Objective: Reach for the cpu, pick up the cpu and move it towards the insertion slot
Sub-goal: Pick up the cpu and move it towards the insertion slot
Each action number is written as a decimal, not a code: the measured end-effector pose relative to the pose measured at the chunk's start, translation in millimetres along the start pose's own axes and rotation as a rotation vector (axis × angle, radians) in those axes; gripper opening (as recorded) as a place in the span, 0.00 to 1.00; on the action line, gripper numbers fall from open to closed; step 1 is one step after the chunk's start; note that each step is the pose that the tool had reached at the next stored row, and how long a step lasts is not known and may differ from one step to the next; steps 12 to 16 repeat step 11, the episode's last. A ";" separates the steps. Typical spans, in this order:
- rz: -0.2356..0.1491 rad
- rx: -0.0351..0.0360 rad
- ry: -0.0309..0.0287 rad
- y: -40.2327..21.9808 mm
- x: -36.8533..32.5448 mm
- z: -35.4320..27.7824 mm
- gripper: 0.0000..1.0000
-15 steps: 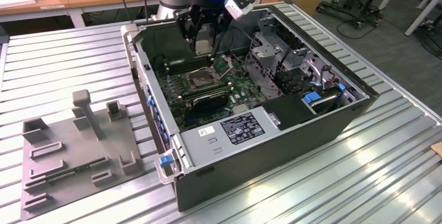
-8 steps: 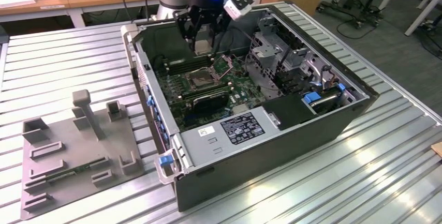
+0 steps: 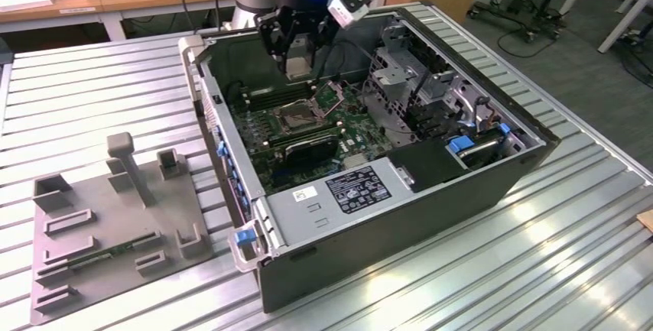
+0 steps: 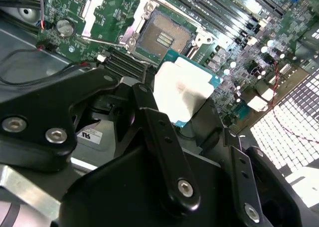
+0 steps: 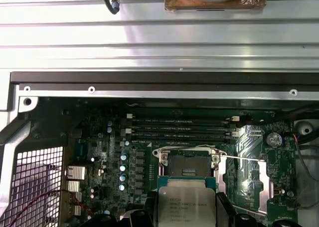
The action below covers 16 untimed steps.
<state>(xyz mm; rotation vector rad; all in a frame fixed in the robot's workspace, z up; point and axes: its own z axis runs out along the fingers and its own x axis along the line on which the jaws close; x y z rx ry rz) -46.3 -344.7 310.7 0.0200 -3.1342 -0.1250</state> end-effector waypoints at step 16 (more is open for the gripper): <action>0.000 -0.0001 -0.0001 0.3 0.0 -2.6 0.54</action>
